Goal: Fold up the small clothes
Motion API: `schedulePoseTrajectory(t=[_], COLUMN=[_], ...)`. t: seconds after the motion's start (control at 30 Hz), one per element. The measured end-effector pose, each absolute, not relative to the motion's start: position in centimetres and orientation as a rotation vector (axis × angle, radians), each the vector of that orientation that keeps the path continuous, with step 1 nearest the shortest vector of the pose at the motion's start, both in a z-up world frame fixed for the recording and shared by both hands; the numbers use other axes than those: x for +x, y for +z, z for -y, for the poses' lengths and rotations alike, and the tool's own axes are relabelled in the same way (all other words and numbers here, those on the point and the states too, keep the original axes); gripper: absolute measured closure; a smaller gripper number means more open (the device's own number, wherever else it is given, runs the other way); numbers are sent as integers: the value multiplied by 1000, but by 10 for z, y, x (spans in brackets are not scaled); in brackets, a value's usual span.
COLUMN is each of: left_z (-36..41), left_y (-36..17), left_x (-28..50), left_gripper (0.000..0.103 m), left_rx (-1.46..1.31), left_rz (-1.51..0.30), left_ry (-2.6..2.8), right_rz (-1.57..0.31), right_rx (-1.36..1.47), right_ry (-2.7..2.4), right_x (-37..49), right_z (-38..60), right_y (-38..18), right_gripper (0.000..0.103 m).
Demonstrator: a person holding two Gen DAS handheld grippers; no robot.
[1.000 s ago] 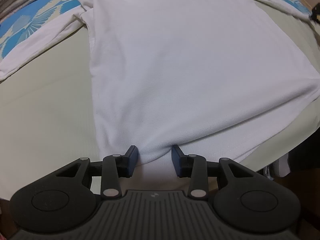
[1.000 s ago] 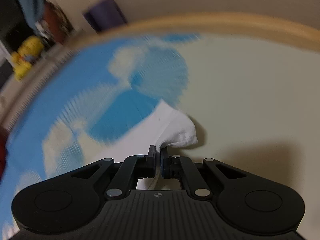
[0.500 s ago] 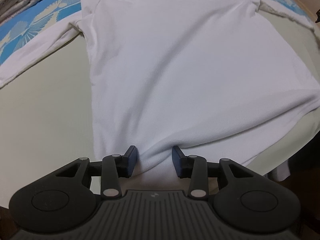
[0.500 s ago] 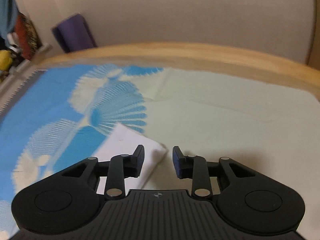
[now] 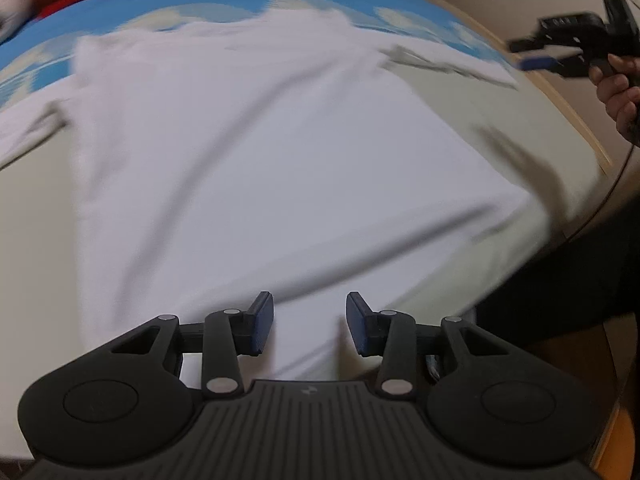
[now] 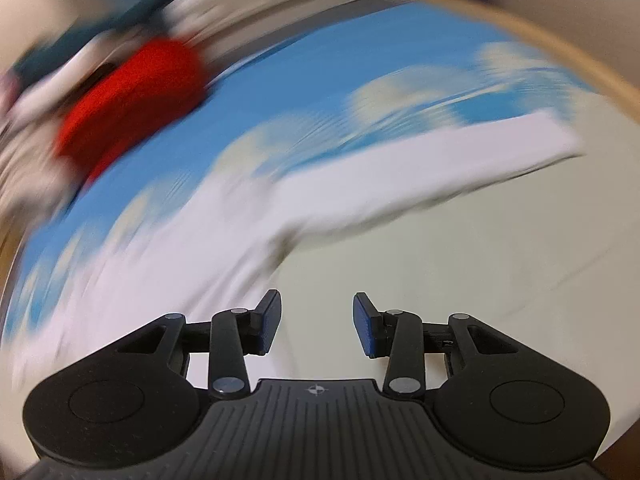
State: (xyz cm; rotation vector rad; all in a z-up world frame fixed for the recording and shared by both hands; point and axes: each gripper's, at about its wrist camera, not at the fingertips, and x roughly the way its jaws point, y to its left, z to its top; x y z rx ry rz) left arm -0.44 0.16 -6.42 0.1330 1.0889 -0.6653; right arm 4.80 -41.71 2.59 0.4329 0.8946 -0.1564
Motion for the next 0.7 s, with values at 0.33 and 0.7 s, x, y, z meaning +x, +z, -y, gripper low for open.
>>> schedulePoseTrajectory(t=[0.33, 0.7], left_z=[34, -37], left_y=[-89, -52], left_x=[-20, -7], left_gripper=[100, 56], left_rx=[349, 35], left_rz=[-1088, -1076], left_ry=[-750, -713], right_rz=[-1132, -1293], right_rx=[281, 186], right_ry=[127, -168], right_x=[4, 16], right_z=[312, 333], right_y=[-36, -79], right_gripper=[62, 61])
